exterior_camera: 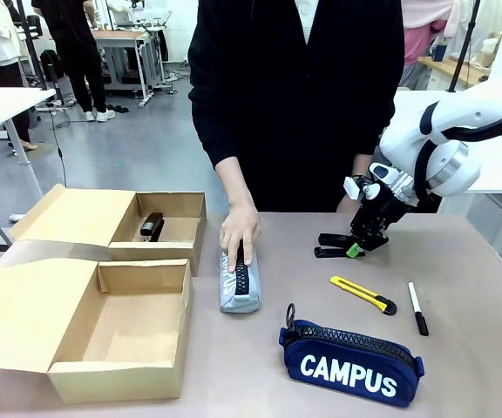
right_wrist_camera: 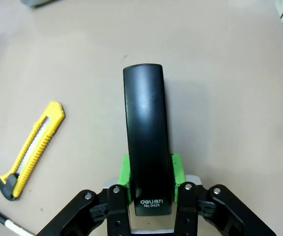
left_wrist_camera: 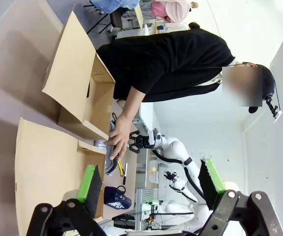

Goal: Place items inside the box.
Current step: Pick up a Pencil pouch or Stapler and place it inside the Mailer Box closest to the robot.

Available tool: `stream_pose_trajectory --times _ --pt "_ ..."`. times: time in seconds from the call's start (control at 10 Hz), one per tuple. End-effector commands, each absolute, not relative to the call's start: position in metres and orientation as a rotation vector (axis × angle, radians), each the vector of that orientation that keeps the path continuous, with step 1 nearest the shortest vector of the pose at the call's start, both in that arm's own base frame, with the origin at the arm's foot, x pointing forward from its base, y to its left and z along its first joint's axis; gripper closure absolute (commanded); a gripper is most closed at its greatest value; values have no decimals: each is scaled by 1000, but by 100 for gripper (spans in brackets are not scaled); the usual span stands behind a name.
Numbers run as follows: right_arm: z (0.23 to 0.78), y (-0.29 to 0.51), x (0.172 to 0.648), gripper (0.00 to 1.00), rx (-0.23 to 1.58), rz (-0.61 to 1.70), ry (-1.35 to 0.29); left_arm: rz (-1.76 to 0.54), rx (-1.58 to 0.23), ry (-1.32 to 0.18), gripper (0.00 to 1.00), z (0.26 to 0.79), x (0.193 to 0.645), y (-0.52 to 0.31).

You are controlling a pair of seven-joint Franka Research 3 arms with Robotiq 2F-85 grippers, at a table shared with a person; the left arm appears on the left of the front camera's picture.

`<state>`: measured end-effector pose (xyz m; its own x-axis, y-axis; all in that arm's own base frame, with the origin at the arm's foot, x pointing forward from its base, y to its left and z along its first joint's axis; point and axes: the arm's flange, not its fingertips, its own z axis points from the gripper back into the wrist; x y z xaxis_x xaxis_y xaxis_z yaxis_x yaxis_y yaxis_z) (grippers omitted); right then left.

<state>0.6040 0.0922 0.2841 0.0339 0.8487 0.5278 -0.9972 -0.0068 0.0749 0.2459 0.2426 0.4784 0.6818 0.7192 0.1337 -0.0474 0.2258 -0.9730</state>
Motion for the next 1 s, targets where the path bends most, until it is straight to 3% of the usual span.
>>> stream_pose_trajectory --times 0.0,0.2,0.4,0.5,0.7,0.9 --pt "300 87 597 100 512 1499 -384 566 -1253 -684 0 479 246 243" --pt "341 64 564 100 503 1437 -391 566 -1253 -684 0 479 246 243" --pt "393 10 502 100 442 1238 -397 566 -1253 -684 0 479 246 243" --pt "410 -15 462 100 511 1066 -420 566 -1253 -684 0 479 246 243" --pt "425 -13 393 100 649 986 -513 566 -1253 -684 0 479 246 243" --pt "432 5 339 100 638 932 -564 566 -1253 -684 0 479 246 243"
